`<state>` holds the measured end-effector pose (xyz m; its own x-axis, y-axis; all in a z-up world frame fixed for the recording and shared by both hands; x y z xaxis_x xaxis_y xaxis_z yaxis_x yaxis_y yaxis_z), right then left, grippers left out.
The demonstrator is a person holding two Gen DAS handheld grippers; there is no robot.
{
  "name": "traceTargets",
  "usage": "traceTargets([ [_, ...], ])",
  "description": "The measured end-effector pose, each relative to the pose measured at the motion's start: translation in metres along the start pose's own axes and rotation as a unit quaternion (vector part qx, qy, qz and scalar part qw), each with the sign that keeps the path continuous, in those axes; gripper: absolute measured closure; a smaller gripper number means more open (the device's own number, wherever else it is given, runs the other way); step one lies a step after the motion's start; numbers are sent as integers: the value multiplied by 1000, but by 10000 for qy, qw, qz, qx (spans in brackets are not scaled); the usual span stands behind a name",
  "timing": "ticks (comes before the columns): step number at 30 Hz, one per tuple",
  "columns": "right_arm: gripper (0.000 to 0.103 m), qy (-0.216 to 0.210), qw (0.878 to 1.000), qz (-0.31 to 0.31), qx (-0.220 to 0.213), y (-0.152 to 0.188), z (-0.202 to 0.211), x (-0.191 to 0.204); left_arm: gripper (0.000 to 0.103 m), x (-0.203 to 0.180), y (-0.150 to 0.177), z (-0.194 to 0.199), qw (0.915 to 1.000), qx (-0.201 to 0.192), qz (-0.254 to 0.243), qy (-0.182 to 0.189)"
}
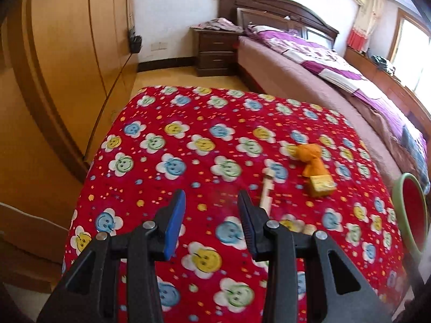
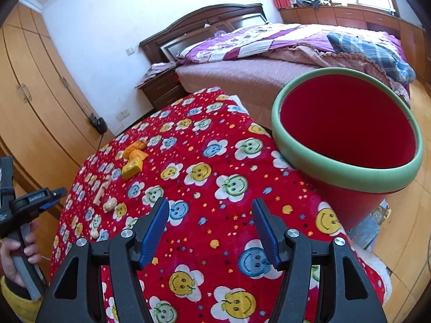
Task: Collect trash
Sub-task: 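Grasp the wooden stick upright with the left gripper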
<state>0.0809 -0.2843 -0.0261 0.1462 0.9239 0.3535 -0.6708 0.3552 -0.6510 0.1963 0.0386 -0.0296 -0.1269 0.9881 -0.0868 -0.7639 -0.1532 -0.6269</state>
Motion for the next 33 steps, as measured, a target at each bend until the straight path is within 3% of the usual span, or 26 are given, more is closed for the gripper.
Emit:
traceTargets([
  [7,38,90,9999,53,94,4,-6,5,63,-3,11,-31,9993,285,-77,213],
  [15,38,206,9995,179,133,2,-9,13,63,-48,18,-48,9948,419,-490,787],
  [20,38,250,9992,240,178,3,-11,19,63,-65,18,-59,9919,476,-778,878],
  [26,38,283,9989,314,190,-3,-13,26,90,-73,18,-67,9901,413,-1082,793],
  [33,38,226,9982,514,206,-18,-23,49,93,-69,10,-67,9900,388,-925,989],
])
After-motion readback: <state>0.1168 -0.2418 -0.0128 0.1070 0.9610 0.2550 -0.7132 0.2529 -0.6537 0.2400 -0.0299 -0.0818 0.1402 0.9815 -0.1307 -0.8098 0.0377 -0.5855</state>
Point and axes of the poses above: each gripper's, at about its wrist camera, not at the fingertips, and z roughly against the way its jaws point, x to its left, y to its underside, the point moved 10 cm from there along -z, roughly the way its jaws point, and after that the axes turned 1 degree about x, right-handed, at the moved point
